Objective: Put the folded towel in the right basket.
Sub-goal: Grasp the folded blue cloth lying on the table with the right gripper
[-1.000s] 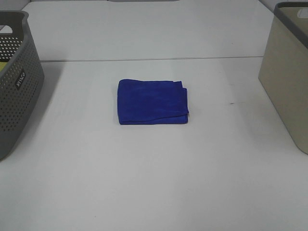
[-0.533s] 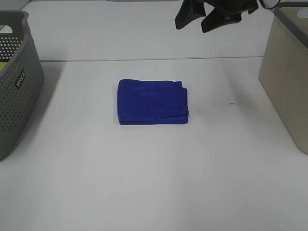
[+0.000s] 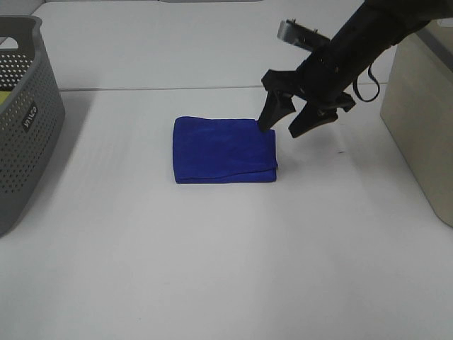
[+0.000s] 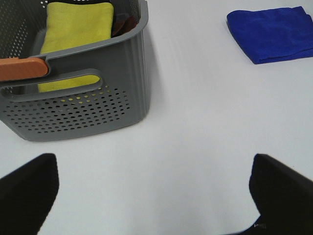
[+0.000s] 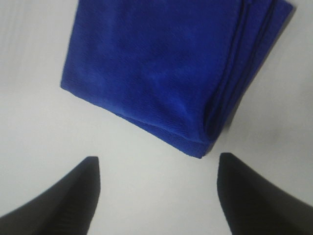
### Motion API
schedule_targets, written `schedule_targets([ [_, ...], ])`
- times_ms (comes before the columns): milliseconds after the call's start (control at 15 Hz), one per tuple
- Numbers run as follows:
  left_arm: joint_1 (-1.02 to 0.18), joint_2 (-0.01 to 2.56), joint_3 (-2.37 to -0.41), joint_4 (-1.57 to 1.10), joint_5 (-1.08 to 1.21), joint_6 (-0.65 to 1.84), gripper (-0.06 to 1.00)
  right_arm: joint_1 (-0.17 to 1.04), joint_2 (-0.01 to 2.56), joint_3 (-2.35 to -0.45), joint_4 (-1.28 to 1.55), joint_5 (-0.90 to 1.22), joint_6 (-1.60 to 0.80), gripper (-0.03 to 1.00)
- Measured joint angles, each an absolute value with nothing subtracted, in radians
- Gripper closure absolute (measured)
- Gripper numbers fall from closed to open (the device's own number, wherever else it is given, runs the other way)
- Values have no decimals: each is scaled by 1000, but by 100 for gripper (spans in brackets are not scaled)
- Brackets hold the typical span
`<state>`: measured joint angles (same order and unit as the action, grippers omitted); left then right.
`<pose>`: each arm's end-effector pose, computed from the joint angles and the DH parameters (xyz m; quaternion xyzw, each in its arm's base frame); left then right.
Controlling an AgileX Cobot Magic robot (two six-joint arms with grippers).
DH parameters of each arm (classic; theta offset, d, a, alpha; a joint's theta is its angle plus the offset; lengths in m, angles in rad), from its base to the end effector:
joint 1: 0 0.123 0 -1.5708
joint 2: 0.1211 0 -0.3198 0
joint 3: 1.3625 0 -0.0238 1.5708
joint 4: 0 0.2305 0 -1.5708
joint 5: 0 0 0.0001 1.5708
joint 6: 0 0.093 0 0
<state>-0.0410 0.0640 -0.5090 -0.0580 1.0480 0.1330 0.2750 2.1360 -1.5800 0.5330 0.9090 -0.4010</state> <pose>-0.0472 -0.0027 0.2735 0.0752 0.8604 -0.0058 0.5040 0.4147 0.1558 0.2053 -0.1853 0.9527 0.2161 0.1068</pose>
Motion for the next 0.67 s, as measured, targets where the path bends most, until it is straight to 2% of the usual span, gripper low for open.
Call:
schedule_targets([
  [400, -41, 64, -509, -58, 1048, 133, -4, 167, 2250, -1580, 638, 909, -433, 30],
  [667, -41, 64, -509, -58, 1048, 133, -4, 163, 2284, -1580, 685, 819, -435, 30],
])
